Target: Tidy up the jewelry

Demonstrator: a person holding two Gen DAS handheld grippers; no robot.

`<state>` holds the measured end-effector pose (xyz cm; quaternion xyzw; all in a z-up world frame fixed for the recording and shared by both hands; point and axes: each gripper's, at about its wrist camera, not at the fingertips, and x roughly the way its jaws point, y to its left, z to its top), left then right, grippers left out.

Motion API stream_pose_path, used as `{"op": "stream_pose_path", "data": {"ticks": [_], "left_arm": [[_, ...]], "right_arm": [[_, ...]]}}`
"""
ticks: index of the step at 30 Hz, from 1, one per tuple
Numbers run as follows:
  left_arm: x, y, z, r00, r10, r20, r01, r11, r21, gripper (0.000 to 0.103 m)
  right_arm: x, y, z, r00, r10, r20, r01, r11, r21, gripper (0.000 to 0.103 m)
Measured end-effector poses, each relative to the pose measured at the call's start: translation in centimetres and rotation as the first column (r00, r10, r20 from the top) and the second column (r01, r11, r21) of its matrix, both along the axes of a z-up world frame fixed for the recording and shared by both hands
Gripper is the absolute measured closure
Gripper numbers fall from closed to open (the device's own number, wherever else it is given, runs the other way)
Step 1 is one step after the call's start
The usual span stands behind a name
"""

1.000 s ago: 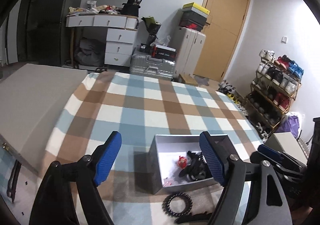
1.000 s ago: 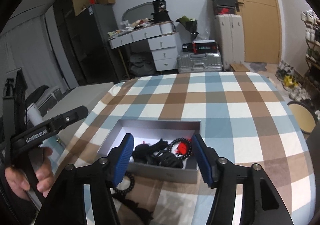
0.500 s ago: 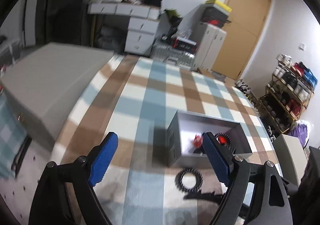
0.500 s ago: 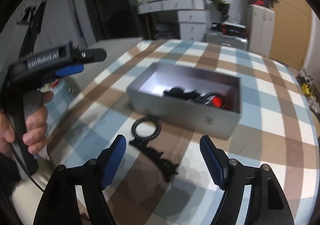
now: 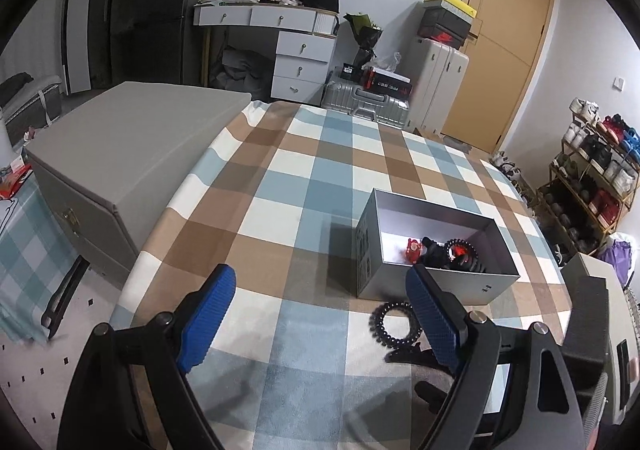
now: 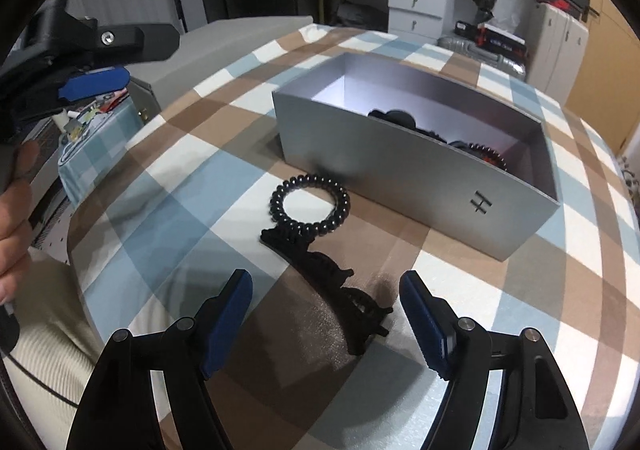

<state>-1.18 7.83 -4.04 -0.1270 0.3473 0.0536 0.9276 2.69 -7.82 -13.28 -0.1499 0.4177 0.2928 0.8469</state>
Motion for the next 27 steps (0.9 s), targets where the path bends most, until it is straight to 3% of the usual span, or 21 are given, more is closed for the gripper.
{"op": "stream_pose_path", "data": {"ticks": [5, 10, 14, 16, 22, 27], "left_arm": [[0.1, -0.1, 0.0, 1.0, 0.002, -0.003, -0.002, 1.0, 0.005, 0.019], [0.0, -0.4, -0.1, 1.0, -0.011, -0.001, 0.011, 1.0, 0.01, 0.019], [0.0, -0.9, -0.1, 1.0, -0.018, 0.0, 0.018, 0.999, 0.029, 0.019], [0.0, -0.9, -0.1, 1.0, -0.021, 0.001, 0.021, 0.999, 0.029, 0.019], [0.1, -0.7, -0.3, 1.0, -0.015, -0.011, 0.015, 1.0, 0.021, 0.019], [0.1, -0.5, -0.4, 1.0, 0.003, -0.021, -0.002, 1.0, 0.028, 0.019]], "right_arm": [[0.1, 0.3, -0.2, 1.0, 0.011, 0.004, -0.011, 1.0, -0.017, 0.029], [0.7, 0.0, -0.5, 1.0, -0.014, -0.011, 0.013, 0.999, -0.031, 0.049], [0.6, 0.1, -0.5, 1.0, -0.017, 0.0, 0.017, 0.999, -0.047, 0.055], [0.5, 0.2, -0.4, 1.0, -0.015, 0.001, 0.015, 0.999, -0.052, 0.066], [-0.7, 0.5, -0.2, 0.999, 0.042, -0.007, -0.043, 0.996, -0.073, 0.08], [-2.2, 0.1, 1.8, 0.996, 0.073, 0.05, -0.072, 0.997, -0.03, 0.081]]}}
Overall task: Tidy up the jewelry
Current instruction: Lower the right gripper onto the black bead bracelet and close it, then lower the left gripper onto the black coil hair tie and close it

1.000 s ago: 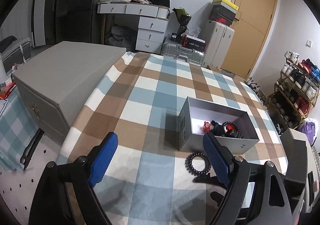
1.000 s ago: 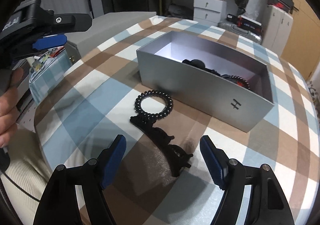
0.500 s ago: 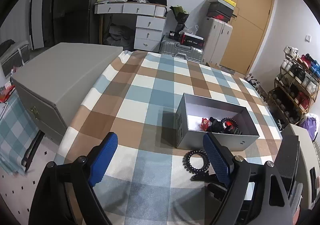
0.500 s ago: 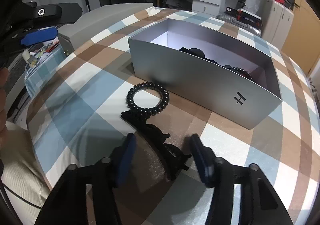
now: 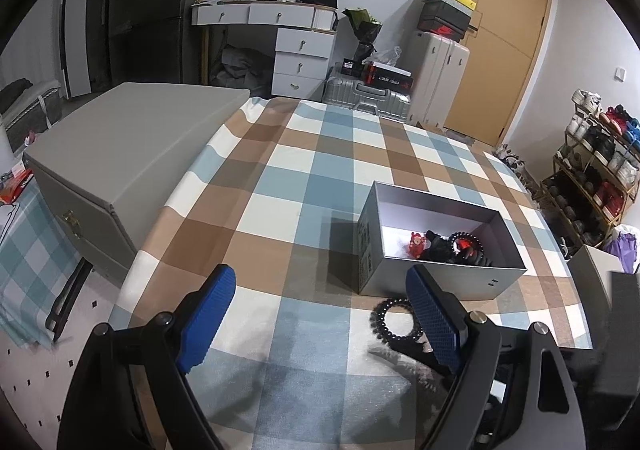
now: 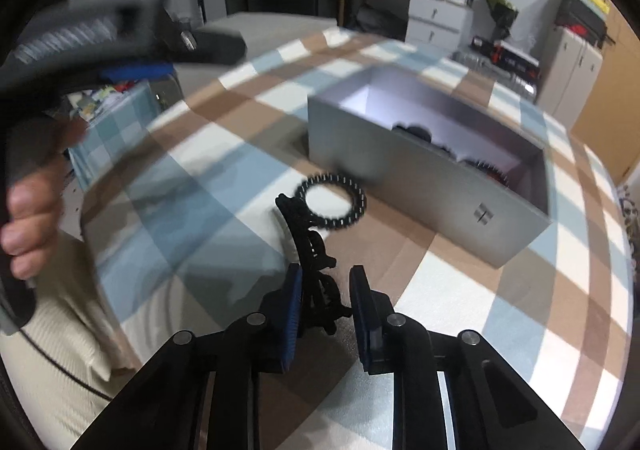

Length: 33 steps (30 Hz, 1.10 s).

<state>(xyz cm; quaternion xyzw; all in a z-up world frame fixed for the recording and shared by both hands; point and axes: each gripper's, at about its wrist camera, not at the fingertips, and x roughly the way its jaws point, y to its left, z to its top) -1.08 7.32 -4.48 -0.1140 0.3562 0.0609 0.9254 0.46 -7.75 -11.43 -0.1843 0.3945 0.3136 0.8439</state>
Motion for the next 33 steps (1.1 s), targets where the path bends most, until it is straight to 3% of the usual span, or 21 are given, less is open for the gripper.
{"op": "stream_pose_path", "data": {"ticks": [11, 19, 26, 33], "left_arm": [[0.8, -0.1, -1.2, 0.997, 0.008, -0.071, -0.009, 1.0, -0.019, 0.019], [2.2, -1.9, -3.0, 0.985, -0.071, -0.155, 0.067, 0.997, -0.034, 0.019], [3.6, -5.1, -4.9, 0.958, -0.151, -0.245, 0.153, 0.988, -0.008, 0.019], [4.9, -6.3, -6.4, 0.94, -0.146, -0.31, 0.151, 0.988, -0.008, 0.019]], "right_arm": [[0.4, -3.1, 3.4, 0.995, -0.087, 0.039, 0.081, 0.988, 0.135, 0.081], [1.5, -7.0, 6.3, 0.972, -0.231, 0.054, 0.206, 0.935, 0.289, 0.081], [2.1, -8.7, 7.0, 0.961, -0.272, 0.047, 0.242, 0.911, 0.334, 0.081], [2.3, -9.6, 7.3, 0.961, -0.275, 0.034, 0.246, 0.901, 0.357, 0.081]]}}
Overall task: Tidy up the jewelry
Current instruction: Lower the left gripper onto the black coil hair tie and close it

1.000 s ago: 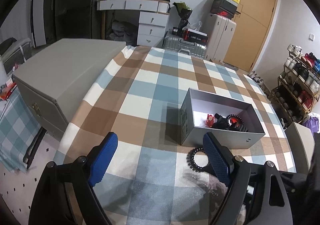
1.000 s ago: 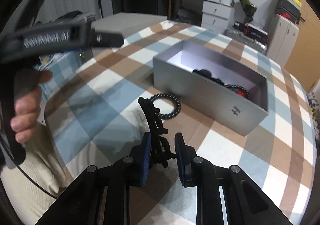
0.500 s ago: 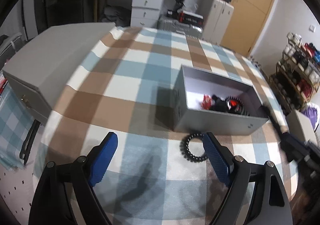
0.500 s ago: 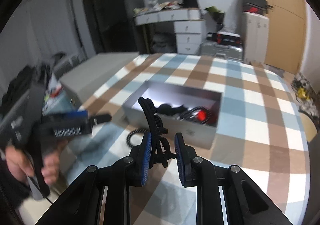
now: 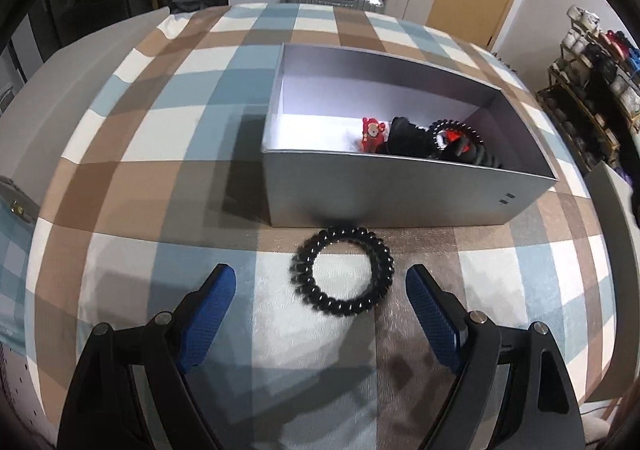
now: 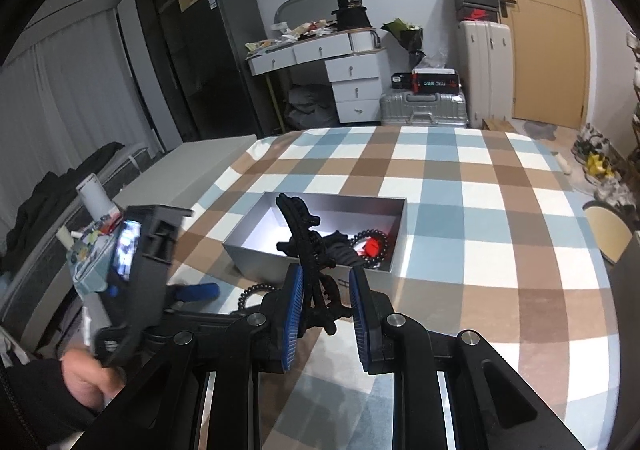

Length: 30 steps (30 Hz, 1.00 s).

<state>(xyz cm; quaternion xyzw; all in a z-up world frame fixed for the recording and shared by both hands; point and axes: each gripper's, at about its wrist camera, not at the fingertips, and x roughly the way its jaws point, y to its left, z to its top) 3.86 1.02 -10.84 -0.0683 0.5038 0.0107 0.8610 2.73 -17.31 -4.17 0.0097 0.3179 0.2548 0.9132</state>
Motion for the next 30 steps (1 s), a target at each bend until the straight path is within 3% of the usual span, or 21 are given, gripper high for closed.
{"op": "stream_pose_path", "data": {"ticks": [6, 13, 16, 18, 20, 23, 30], "left_arm": [[0.2, -0.6, -0.2, 1.0, 0.0, 0.005, 0.0, 1.0, 0.016, 0.019], [0.0, -2.1, -0.6, 0.998, -0.054, 0.007, 0.053, 0.992, 0.112, 0.019], [-0.3, -2.0, -0.4, 0.998, -0.058, 0.006, 0.057, 0.993, 0.107, 0.022], [-0.4, -2.1, -0.3, 0.998, -0.066, 0.013, 0.064, 0.992, 0.108, 0.031], [-0.5, -2.5, 0.0, 0.995, -0.093, 0.021, 0.09, 0.99, 0.11, 0.05], [-0.6, -3.0, 0.1, 0.991, -0.129, 0.02, 0.126, 0.986, 0.11, 0.063], [-0.8, -3.2, 0.4, 0.986, -0.165, 0.018, 0.164, 0.984, 0.064, 0.072]], "right_arm": [[-0.3, -0.1, 0.1, 1.0, -0.005, 0.005, 0.005, 1.0, 0.001, 0.081], [-0.5, 0.0, 0.1, 1.0, 0.004, 0.007, -0.004, 1.0, 0.001, 0.081], [-0.4, 0.1, 0.1, 1.0, 0.007, 0.009, -0.007, 1.0, -0.005, 0.08], [-0.4, 0.1, 0.0, 1.0, 0.006, 0.009, -0.006, 1.0, -0.01, 0.08], [-0.3, 0.2, -0.1, 1.0, 0.004, 0.006, -0.003, 1.0, -0.014, 0.08], [-0.1, 0.2, -0.3, 1.0, 0.001, -0.005, -0.001, 1.0, -0.014, 0.08], [0.1, 0.1, -0.7, 1.0, -0.018, -0.014, 0.018, 1.0, -0.016, 0.08]]}}
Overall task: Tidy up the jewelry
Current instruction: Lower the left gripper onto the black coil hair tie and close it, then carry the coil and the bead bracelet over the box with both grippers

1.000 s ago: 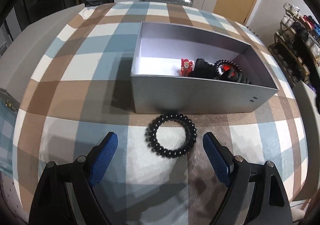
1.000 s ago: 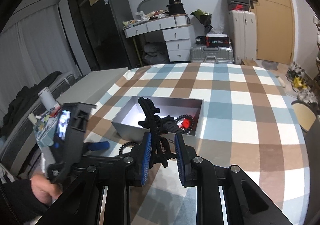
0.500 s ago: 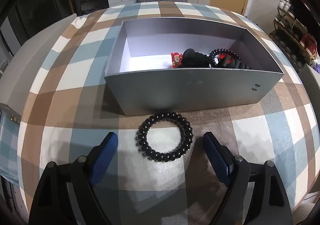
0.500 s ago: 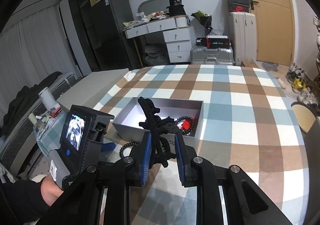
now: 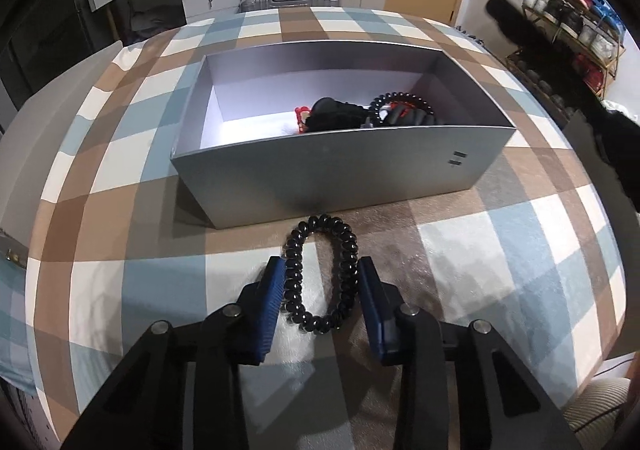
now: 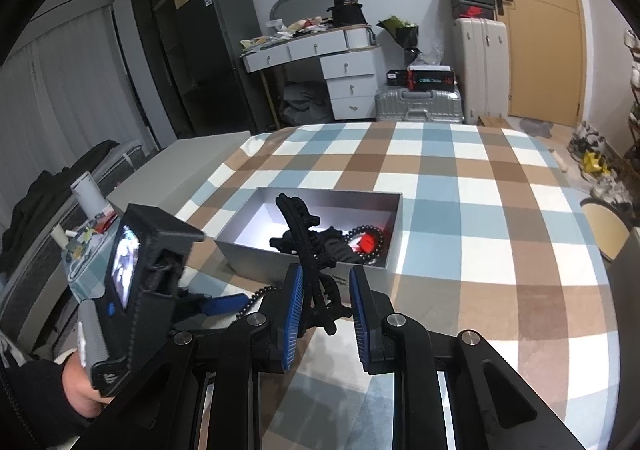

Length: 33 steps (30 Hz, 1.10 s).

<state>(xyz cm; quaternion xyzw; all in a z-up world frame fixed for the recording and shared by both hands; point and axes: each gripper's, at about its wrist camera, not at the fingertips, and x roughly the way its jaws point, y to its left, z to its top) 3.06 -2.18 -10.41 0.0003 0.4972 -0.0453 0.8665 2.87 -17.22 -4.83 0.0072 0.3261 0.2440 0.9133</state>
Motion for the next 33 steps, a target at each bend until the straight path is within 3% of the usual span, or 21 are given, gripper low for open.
{"op": "stream_pose_path", "data": {"ticks": [10, 19, 33], "left_arm": [[-1.3, 1.5, 2.0, 0.998, 0.023, 0.064, -0.02, 0.999, -0.044, 0.072], [-2.5, 2.3, 5.5, 0.98, 0.024, 0.197, -0.013, 0.998, -0.061, 0.072], [1.6, 3.8, 9.4, 0.964, -0.028, 0.263, 0.039, 0.999, -0.034, 0.072]], "right_arm": [[0.6, -0.5, -0.4, 0.999, -0.045, -0.018, 0.045, 0.999, 0.013, 0.08], [0.8, 0.1, -0.2, 0.999, -0.041, -0.015, 0.041, 0.998, 0.046, 0.08], [4.1, 1.0, 1.8, 0.999, -0.045, -0.03, 0.047, 0.996, 0.079, 0.08]]}}
